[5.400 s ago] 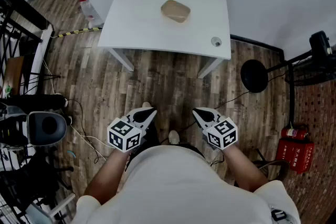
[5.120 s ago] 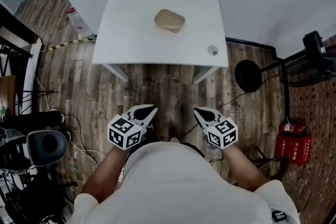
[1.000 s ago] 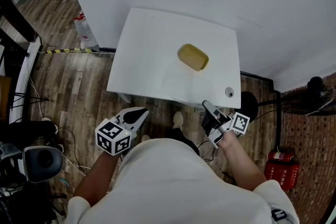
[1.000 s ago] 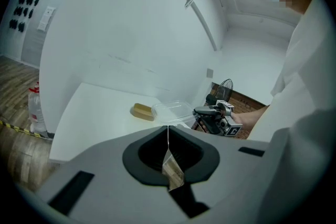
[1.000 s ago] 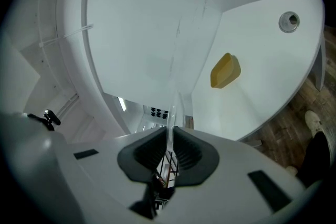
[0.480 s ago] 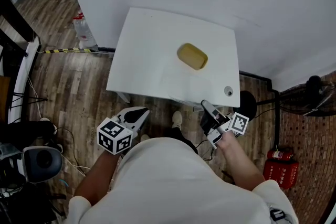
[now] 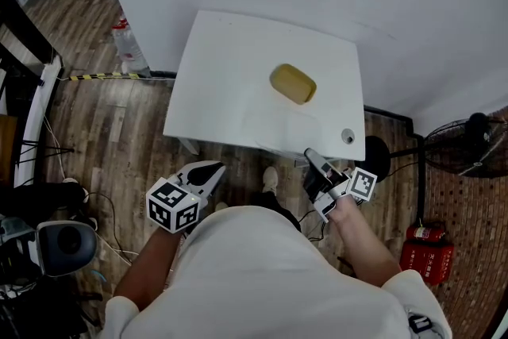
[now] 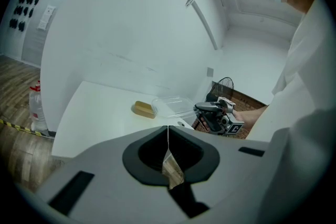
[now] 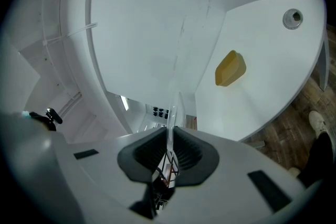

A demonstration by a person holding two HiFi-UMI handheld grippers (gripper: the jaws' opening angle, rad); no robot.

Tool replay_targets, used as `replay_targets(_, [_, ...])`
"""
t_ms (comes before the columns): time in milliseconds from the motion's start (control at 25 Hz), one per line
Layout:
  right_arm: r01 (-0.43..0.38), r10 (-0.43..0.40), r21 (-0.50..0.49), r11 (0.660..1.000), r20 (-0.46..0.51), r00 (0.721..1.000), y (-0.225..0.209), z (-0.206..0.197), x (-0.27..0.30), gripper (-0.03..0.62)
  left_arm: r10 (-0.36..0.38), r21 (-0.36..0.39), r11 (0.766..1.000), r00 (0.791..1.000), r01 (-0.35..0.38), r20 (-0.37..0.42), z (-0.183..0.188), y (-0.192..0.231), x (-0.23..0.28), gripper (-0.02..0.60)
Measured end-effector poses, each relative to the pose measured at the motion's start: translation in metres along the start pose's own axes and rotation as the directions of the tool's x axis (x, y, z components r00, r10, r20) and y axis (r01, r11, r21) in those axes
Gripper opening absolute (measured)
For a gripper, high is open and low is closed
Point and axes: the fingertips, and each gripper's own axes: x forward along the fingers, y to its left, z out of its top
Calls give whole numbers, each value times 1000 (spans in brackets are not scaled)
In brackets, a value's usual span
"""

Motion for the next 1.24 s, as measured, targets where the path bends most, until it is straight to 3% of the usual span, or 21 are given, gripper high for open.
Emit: replay_targets(1240, [-8, 8, 5, 1000, 10, 1000, -12, 13, -1, 43, 12, -10, 1000, 1000, -12, -15, -5, 3, 12, 18])
